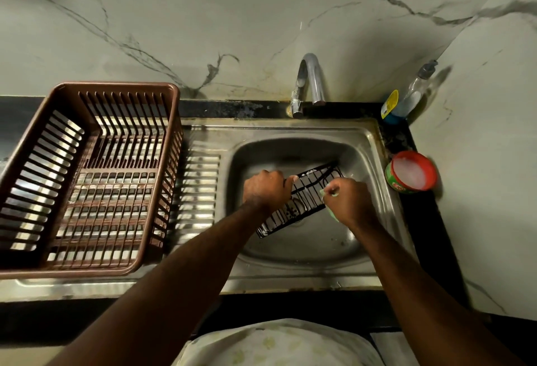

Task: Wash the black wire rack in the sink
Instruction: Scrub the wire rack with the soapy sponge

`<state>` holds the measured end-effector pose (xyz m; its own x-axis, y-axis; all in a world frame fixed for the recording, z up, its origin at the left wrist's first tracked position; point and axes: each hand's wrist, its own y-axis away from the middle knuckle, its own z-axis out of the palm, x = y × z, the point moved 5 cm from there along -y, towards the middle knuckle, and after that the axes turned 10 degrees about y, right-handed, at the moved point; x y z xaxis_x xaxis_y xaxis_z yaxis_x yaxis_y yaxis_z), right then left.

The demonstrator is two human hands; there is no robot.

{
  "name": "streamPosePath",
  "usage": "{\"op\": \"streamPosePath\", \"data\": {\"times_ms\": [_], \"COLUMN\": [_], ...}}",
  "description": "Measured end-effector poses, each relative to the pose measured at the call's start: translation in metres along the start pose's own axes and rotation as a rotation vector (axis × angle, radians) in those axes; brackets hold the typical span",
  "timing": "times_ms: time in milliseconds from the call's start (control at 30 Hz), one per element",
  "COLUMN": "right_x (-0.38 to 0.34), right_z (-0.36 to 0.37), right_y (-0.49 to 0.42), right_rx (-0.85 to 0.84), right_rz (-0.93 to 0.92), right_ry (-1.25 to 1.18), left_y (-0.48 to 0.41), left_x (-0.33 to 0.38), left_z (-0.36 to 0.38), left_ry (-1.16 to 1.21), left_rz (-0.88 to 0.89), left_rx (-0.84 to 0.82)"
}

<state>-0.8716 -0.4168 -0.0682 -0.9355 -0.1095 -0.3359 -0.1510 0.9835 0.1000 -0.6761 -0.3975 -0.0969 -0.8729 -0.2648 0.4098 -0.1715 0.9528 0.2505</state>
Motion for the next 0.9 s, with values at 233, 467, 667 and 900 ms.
{"op": "streamPosePath", "data": {"times_ms": [233, 467, 667, 900], "right_x": [-0.021, -0.032, -0.019, -0.039], "right_z": [-0.025, -0.016, -0.011, -0.02], "right_y": [-0.023, -0.022, -0.007, -0.032], "right_rx": [0.126, 0.074, -0.028, 0.028], "right_rz": [0.04, 0.149, 0.165, 0.1], "right_ry": [-0.066, 0.111, 0.105, 0.117], "left_y": [-0.001, 0.004, 0.003, -0.003], "left_x": [0.001, -0.004, -0.02, -0.008], "left_z": [-0.003, 0.007, 0.001, -0.001], "left_ry": [0.046, 0.093, 0.106, 0.108], "left_rz": [-0.001, -0.031, -0.111, -0.03], "left_rx": [0.013, 0.003, 0.035, 0.027]}}
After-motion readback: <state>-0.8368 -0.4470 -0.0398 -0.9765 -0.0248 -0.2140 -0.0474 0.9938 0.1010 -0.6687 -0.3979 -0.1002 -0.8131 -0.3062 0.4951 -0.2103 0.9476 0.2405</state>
